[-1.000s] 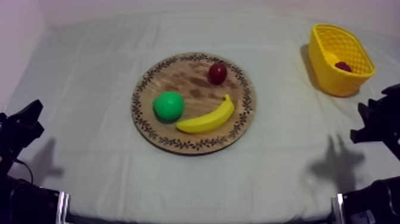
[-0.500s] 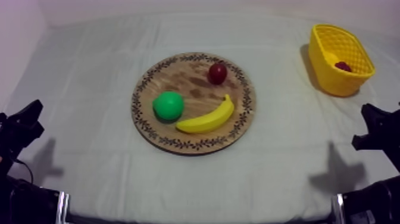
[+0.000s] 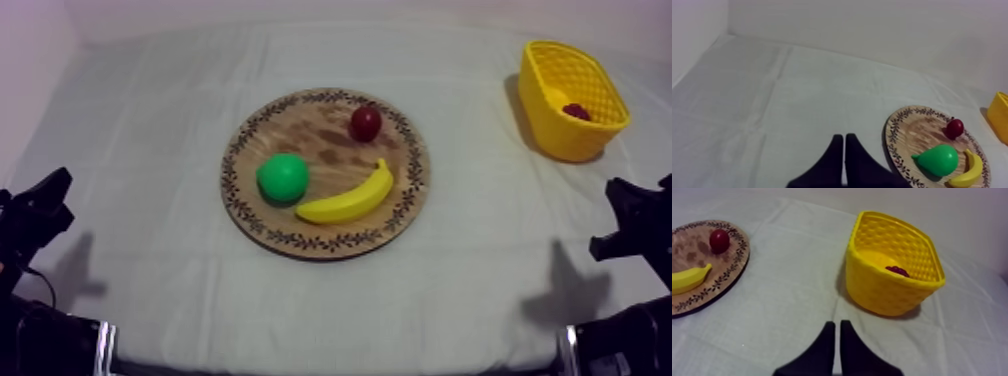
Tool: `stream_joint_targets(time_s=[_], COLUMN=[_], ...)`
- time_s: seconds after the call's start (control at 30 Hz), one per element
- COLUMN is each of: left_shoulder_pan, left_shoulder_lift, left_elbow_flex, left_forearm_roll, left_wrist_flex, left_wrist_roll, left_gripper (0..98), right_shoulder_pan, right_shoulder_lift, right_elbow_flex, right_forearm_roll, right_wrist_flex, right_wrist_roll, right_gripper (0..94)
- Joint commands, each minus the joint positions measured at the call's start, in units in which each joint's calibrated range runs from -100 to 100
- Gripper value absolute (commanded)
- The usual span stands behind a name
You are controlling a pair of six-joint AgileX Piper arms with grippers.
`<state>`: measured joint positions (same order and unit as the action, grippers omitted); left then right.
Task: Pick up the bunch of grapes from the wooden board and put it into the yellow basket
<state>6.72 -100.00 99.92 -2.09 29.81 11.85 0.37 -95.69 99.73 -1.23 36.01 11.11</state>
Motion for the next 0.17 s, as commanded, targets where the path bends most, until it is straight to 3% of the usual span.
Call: stream_joint_targets(time_s=[0.0, 0.13], left_shoulder_pan=[0.0, 0.0], left_shoulder_lift=[0.0, 0.0], left_elbow_flex=[0.0, 0.0], left_forearm_roll=[0.02, 0.02], left_wrist_flex=[0.0, 0.0], left_wrist_roll=[0.0, 0.0], left_gripper=[0.1, 0.1], right_shoulder_pan=[0.0, 0.0], right_shoulder_lift=[0.0, 0.0], right_elbow_flex=[0.0, 0.0], right_forearm_roll=[0.1, 0.1], right_wrist_flex=[0.0, 0.0], right_wrist_roll=[0.2, 0.3], right_gripper=[0.7, 0.5])
